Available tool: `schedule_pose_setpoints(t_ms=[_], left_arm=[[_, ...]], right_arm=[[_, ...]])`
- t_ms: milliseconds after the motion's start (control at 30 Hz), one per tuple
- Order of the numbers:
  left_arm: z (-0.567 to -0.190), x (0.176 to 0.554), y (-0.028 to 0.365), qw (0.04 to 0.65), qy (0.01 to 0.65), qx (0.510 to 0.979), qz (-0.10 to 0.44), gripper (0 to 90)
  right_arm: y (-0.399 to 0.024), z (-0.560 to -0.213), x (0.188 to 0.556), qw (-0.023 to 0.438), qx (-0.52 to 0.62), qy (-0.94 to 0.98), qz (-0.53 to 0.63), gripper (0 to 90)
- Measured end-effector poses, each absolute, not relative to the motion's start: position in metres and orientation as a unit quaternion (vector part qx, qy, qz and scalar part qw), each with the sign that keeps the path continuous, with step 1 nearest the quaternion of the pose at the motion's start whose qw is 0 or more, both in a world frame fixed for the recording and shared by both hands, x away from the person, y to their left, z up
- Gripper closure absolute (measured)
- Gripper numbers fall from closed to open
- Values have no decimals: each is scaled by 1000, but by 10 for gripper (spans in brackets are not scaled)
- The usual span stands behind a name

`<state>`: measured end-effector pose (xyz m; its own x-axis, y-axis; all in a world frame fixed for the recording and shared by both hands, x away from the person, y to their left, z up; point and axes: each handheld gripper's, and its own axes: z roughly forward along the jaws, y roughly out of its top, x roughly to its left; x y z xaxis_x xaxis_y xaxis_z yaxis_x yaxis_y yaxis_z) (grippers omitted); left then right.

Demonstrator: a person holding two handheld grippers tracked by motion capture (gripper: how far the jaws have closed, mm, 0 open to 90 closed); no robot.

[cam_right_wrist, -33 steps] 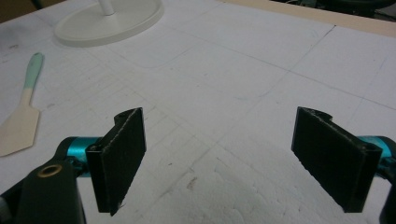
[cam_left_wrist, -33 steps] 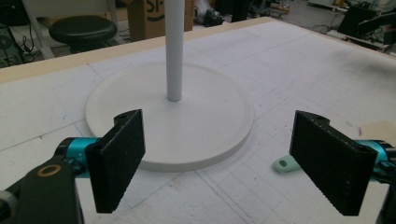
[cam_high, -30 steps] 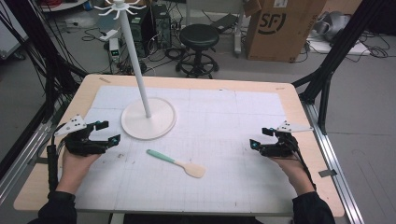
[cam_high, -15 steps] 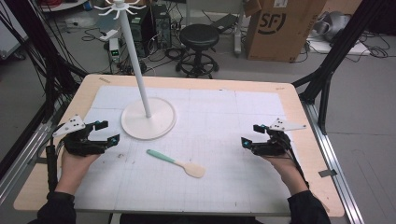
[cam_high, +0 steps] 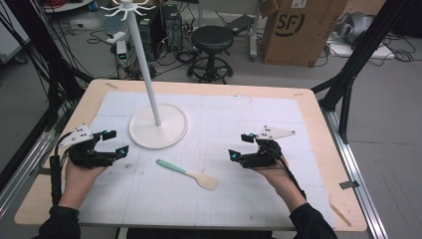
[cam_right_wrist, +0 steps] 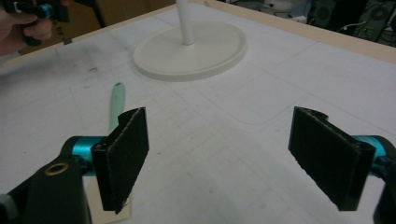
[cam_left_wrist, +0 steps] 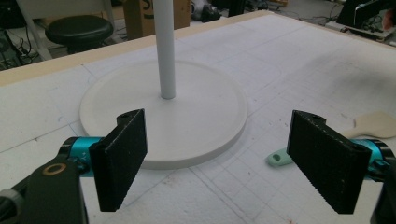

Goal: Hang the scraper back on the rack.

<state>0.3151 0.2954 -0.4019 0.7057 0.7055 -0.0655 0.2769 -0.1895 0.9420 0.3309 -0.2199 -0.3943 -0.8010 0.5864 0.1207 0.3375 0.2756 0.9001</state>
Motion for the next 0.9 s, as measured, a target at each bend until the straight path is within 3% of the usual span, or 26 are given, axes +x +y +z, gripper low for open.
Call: schedule_pose_setpoints(t_ms=[467,833,900], left_arm=[[-405,316,294,539,328,751,196,209],[-406,317,293,532,326,756,197,209],[-406,317,293,530,326,758,197,209]], right_arm=[[-147,-414,323,78,241,836,487,254],[-100,-435,318,50,213,867,448,383],[-94,-438,317,47,206,872,442,441]])
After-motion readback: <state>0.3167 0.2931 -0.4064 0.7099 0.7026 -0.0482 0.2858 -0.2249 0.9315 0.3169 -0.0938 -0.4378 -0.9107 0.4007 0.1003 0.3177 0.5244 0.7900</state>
